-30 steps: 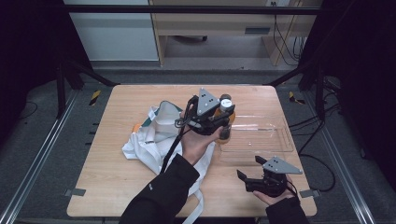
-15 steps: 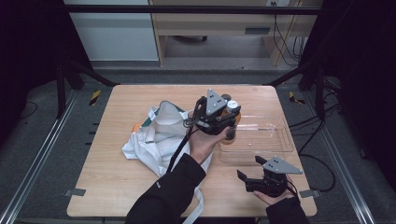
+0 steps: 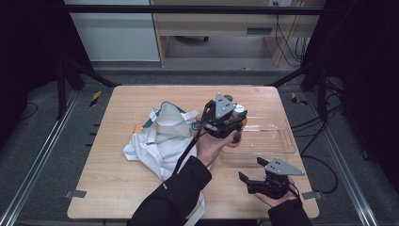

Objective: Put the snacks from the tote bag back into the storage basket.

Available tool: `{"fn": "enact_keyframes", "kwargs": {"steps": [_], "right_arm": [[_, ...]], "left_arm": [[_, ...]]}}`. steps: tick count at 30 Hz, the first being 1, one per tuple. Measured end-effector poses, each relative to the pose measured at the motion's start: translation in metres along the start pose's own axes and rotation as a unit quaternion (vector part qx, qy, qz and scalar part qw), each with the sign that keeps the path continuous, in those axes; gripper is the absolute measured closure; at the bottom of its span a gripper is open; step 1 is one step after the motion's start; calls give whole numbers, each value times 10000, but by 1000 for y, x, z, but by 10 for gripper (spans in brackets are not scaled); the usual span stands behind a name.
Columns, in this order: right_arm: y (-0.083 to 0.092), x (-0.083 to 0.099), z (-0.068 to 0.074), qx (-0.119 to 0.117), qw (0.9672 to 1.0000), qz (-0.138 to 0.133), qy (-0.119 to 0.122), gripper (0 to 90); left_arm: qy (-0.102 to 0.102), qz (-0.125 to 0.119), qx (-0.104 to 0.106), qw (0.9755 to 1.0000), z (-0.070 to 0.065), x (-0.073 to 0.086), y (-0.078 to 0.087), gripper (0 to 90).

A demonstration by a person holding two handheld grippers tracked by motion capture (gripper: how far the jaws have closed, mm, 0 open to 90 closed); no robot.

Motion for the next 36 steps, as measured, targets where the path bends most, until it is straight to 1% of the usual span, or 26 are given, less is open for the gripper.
{"fn": "enact_keyframes", "kwargs": {"steps": [4, 12, 21, 27, 36], "right_arm": [[0, 0, 0, -6, 10000, 14, 0, 133], [0, 1, 0, -9, 10000, 28, -8, 133], [0, 1, 0, -4, 10000, 27, -5, 133], [-1, 1, 0, 0, 10000, 24, -2, 133], [-1, 1, 0, 3, 10000, 28, 2, 133]], "left_arm": [[-33, 22, -10, 10000, -2, 2, -4, 588], [-26, 90, 24, 10000, -2, 9, -10, 588], [-44, 188, 19, 9998, -1, 19, -15, 588], [12, 267, 17, 9996, 2, 28, -21, 588], [48, 356, 57, 9993, 2, 39, -27, 588]]}}
Point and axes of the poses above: each handheld gripper's, and its own axes: y roughly backward along the jaws, x roughly out of its underside, z roughly to its left, the point moved 9 cm from there along -y, roughly forward along the jaws, and after that the axes turned 13 degrees about z, right-handed, at the moved point
